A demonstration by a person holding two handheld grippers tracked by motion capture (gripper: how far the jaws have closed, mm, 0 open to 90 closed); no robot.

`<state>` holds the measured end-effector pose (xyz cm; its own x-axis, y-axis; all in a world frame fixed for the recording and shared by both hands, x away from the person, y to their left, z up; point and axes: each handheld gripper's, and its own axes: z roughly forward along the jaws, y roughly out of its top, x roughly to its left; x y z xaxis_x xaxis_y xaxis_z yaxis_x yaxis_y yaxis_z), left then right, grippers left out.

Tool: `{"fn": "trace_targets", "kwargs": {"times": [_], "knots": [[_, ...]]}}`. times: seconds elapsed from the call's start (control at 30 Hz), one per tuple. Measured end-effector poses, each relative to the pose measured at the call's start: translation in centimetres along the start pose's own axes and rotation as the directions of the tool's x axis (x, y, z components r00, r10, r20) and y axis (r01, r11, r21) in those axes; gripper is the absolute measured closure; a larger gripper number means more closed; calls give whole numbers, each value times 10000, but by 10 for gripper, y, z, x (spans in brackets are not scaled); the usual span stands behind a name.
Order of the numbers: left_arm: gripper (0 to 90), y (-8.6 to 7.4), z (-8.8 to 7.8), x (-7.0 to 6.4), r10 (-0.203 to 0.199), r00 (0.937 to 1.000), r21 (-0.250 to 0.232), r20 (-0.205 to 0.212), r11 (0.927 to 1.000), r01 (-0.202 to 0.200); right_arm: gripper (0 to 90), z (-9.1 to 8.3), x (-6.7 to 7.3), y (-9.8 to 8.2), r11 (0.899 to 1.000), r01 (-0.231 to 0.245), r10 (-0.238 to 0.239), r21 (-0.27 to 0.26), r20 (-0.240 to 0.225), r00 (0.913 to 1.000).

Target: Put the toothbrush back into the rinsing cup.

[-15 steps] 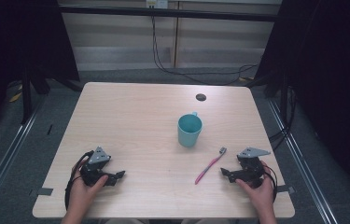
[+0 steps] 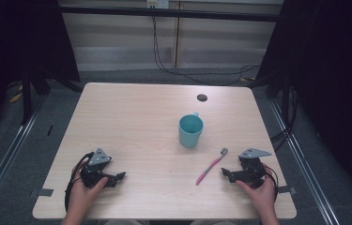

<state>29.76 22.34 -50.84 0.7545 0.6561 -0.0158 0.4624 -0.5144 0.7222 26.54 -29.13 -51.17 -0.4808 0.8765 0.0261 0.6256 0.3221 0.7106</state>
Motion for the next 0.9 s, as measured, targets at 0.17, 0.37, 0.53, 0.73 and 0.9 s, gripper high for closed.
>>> {"fn": "trace_targets", "kwargs": {"times": [0.17, 0.37, 0.53, 0.73, 0.9], "knots": [[156, 0, 0, 0, -3, 10000, -5, -8, 10000, 3, 140, 1, 3, 10, 9976, -131, 124, 685, 103, 9999], [156, 0, 0, 0, -3, 10000, -2, 3, 10000, 3, 179, 1, 8, 20, 9902, 270, -258, 1369, -105, 9996], [156, 0, 0, 0, 0, 10000, 0, 0, 10000, 0, 228, -3, 14, 31, 9861, 184, -83, 1649, -615, 9981], [156, 0, 0, 0, -2, 10000, -1, 0, 10000, 2, 252, -5, 19, 39, 9749, 35, 110, 2228, -641, 9979], [156, 0, 0, 0, -2, 10000, -3, -7, 10000, 2, 253, -6, 19, 44, 9738, -58, 231, 2271, -737, 9970]]}}
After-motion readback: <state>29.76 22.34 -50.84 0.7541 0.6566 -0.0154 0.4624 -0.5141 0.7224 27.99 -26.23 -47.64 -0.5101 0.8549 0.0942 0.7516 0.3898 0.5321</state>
